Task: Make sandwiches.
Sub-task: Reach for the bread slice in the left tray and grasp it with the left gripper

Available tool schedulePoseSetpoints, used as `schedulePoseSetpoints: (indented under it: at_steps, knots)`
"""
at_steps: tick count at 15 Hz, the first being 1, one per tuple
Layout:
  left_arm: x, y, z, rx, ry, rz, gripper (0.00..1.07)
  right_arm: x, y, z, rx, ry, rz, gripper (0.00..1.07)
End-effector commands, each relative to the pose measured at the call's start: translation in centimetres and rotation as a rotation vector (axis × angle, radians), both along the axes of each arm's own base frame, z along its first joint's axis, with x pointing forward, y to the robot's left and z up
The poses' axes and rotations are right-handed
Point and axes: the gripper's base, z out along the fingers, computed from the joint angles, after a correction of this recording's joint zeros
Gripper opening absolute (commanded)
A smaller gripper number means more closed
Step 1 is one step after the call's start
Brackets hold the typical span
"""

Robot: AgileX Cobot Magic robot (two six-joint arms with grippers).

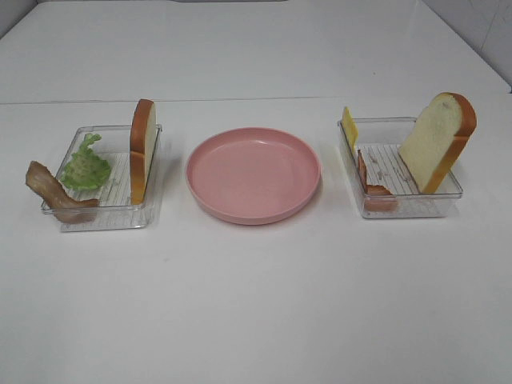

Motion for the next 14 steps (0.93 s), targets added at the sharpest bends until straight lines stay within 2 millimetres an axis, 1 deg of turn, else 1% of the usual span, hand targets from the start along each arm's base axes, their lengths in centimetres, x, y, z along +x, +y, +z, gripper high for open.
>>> schedulePoseSetpoints:
  at_steps: [1, 14]
  knots:
    - [-0.27, 0.03, -0.01, -0.003, -0.027, 0.007, 0.95, -0.13, 0.03, -0.07, -0.002, -0.014, -0.004, 0.73]
    - [-0.27, 0.03, -0.01, -0.003, -0.027, 0.007, 0.95, -0.13, 0.03, -0.07, -0.002, -0.014, -0.004, 0.73]
